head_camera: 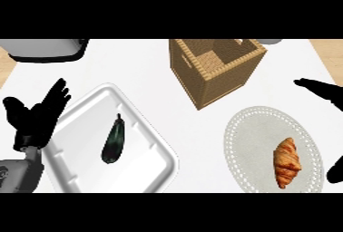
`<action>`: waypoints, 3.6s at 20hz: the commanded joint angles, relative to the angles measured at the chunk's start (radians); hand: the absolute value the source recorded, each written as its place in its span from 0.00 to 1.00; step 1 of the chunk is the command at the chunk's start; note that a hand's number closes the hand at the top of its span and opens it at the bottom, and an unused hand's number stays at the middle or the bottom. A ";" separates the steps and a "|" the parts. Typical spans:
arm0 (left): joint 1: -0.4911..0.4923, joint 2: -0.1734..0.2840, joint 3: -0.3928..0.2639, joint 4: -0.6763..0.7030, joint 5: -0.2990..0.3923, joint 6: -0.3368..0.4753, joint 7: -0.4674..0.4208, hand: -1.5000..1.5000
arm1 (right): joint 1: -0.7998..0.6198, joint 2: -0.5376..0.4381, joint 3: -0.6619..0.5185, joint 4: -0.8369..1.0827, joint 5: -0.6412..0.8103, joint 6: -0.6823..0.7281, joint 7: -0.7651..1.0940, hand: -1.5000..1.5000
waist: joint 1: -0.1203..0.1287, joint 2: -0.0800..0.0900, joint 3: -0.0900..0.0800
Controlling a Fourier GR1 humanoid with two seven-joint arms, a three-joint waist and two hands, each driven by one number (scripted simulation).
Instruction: Pick the croissant from the placemat and place it in the basket
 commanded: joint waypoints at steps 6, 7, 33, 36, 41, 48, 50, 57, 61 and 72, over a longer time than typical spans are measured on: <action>0.000 0.000 0.021 -0.014 -0.012 -0.045 0.016 0.50 | 0.244 0.139 0.039 0.011 0.414 -0.199 -0.295 0.00 | 0.017 0.005 0.001; -0.019 -0.021 0.015 -0.046 -0.027 -0.004 0.040 0.50 | 0.297 0.138 0.028 0.007 0.430 -0.222 -0.350 0.00 | 0.014 0.004 0.001; -0.043 -0.091 0.112 -0.002 -0.109 -0.082 0.041 0.50 | 0.292 0.248 -0.050 0.380 0.673 -0.216 -0.665 0.00 | 0.016 0.004 0.000; 0.016 -0.069 0.129 -0.047 -0.106 -0.116 0.042 0.50 | 0.331 0.299 -0.038 0.283 0.659 -0.189 -0.623 0.00 | 0.017 0.003 0.000; 0.010 -0.109 0.112 -0.036 -0.142 -0.094 0.041 0.50 | 0.459 0.236 -0.081 0.264 0.669 -0.196 -0.780 0.00 | 0.012 0.003 0.000; -0.073 -0.073 0.171 0.014 -0.120 -0.147 0.064 0.50 | 0.383 0.306 -0.030 0.368 0.819 -0.249 -0.736 0.00 | 0.017 0.004 0.000; -0.050 -0.113 0.162 0.009 -0.144 -0.119 0.035 0.50 | 0.400 0.334 -0.023 0.318 0.845 -0.226 -0.702 0.00 | 0.015 0.004 0.000; -0.031 -0.122 0.162 0.035 -0.158 -0.134 -0.004 0.50 | 0.428 0.281 0.067 0.423 0.975 -0.288 -0.826 1.00 | 0.016 0.005 0.000; -0.012 -0.122 0.165 -0.061 -0.146 -0.146 0.085 0.50 | 0.353 0.331 0.039 0.536 1.014 -0.348 -0.855 1.00 | 0.019 0.004 0.000; -0.068 -0.135 0.140 -0.028 -0.159 -0.157 0.069 0.50 | 0.181 0.732 0.081 0.508 1.064 -0.391 -0.456 1.00 | 0.079 0.015 0.000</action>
